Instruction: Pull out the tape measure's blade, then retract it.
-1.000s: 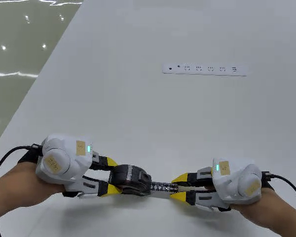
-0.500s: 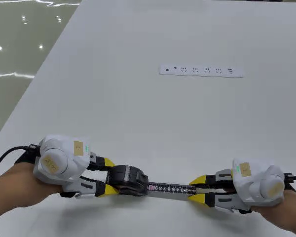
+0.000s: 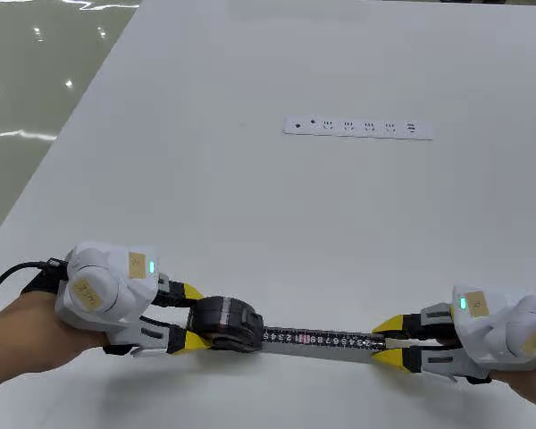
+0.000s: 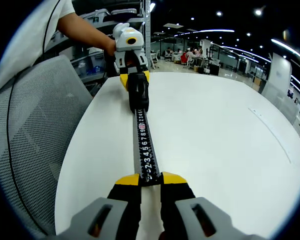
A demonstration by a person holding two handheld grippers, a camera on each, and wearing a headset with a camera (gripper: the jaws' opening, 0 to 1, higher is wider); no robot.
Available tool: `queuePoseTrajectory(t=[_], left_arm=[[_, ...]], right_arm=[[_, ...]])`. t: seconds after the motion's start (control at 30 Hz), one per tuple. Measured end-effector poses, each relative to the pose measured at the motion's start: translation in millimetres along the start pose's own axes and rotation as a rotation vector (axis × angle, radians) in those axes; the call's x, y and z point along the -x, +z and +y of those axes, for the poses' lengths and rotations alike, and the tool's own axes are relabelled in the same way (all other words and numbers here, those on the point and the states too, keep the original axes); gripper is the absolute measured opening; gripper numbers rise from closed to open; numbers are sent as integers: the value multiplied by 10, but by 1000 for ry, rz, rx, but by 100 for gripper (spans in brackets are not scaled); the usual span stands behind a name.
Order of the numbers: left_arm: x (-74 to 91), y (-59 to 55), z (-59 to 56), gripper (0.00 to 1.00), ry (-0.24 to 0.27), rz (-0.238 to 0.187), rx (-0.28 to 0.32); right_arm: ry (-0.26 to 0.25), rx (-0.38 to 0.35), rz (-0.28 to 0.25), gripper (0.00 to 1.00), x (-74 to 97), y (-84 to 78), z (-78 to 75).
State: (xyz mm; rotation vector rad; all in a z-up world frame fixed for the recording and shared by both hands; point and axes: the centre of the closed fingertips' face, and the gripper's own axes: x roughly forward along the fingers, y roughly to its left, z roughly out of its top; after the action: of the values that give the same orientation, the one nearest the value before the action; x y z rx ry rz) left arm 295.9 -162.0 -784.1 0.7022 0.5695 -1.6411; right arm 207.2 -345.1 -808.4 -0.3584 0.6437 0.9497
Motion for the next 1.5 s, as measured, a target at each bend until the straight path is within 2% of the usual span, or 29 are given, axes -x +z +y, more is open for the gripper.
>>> queuePoseTrajectory(t=[0.4,0.97,1.13,1.5], left_arm=[[-4,-2,-3,25,-2,5,-3],[-12,19,-14,25,-3,9,-3],[-12,25,-14,25,-6,10,-5],[-21,32,-10,26,2,15,-1]], right_arm=[[-18,-7,57,11,278,-253,-47],[-63,-59,133,11,663,-645,-140],[-78,-77,144,11,771,-671,-104],[-88,-81,138,12,762,-672,-87]])
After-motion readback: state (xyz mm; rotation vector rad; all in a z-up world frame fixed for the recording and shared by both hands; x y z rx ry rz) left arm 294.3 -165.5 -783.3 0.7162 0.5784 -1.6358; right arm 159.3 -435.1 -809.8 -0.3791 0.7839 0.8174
